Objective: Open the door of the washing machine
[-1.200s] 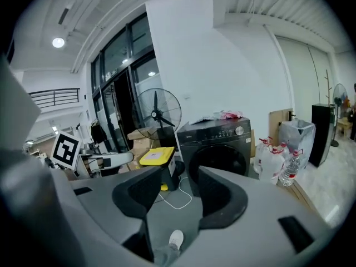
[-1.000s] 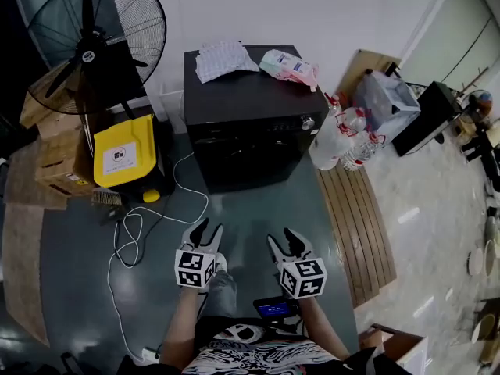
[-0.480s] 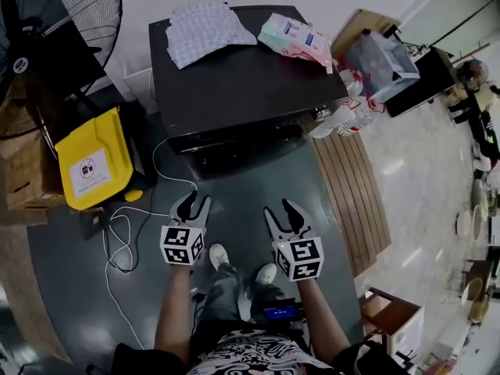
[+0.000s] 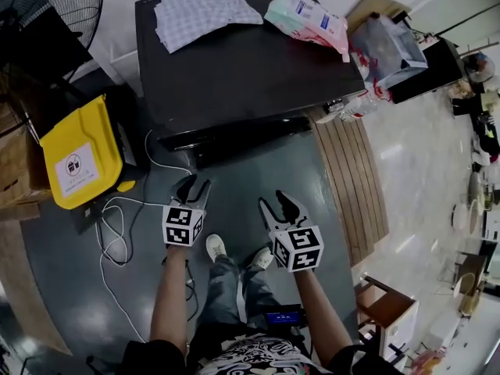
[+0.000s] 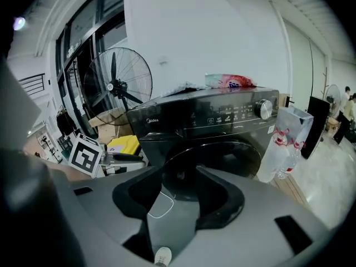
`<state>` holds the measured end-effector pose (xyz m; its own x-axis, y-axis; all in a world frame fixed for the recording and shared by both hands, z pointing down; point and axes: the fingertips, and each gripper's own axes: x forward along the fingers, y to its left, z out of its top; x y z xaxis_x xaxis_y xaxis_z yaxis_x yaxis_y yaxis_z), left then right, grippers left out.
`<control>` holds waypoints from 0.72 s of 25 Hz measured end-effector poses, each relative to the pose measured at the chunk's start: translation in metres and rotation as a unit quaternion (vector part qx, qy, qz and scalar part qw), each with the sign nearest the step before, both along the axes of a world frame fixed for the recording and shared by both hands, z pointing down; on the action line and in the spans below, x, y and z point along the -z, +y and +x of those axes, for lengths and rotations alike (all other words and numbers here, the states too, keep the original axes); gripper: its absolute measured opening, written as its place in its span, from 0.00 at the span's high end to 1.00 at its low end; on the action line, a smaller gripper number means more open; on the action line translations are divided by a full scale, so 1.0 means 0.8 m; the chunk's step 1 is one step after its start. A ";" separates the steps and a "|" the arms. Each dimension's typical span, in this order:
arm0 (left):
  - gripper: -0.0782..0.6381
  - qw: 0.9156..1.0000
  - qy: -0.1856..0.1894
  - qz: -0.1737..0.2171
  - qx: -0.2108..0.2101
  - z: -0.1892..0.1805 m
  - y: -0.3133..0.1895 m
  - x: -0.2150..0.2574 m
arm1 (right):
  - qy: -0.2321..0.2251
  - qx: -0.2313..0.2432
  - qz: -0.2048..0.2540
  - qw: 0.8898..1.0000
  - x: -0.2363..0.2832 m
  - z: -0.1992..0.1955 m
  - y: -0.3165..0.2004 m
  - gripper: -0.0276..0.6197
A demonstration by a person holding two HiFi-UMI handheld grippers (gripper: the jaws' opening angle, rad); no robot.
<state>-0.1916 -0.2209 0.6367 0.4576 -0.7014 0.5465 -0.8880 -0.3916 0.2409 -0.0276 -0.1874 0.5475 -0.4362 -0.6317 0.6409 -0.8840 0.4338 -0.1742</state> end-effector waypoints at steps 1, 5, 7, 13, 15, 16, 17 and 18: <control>0.68 1.000 -0.003 -0.003 -0.001 -0.001 -0.007 -0.010 | -0.007 -0.003 0.000 1.000 -0.005 -0.003 -0.004 0.67; 0.67 1.000 -0.008 -0.012 -0.011 0.002 -0.027 -0.044 | -0.034 -0.022 -0.018 0.999 -0.032 -0.010 -0.011 0.68; 0.66 1.000 -0.013 -0.012 -0.024 0.010 -0.034 -0.058 | -0.040 -0.030 -0.028 0.998 -0.044 -0.010 -0.012 0.67; 0.64 0.998 -0.032 -0.009 -0.047 0.027 -0.055 -0.092 | -0.033 -0.034 -0.042 0.998 -0.076 -0.005 -0.017 0.67; 0.64 0.998 -0.033 -0.004 -0.056 0.034 -0.064 -0.099 | -0.033 -0.039 -0.045 0.998 -0.085 -0.001 -0.019 0.67; 0.64 0.998 -0.033 -0.001 -0.061 0.036 -0.070 -0.101 | -0.034 -0.040 -0.046 0.998 -0.089 -0.001 -0.020 0.67; 0.64 0.997 -0.035 0.002 -0.066 0.037 -0.075 -0.102 | -0.035 -0.041 -0.048 0.997 -0.092 -0.003 -0.021 0.67; 0.65 0.997 -0.038 0.004 -0.070 0.038 -0.079 -0.103 | -0.038 -0.041 -0.050 0.997 -0.096 -0.005 -0.019 0.67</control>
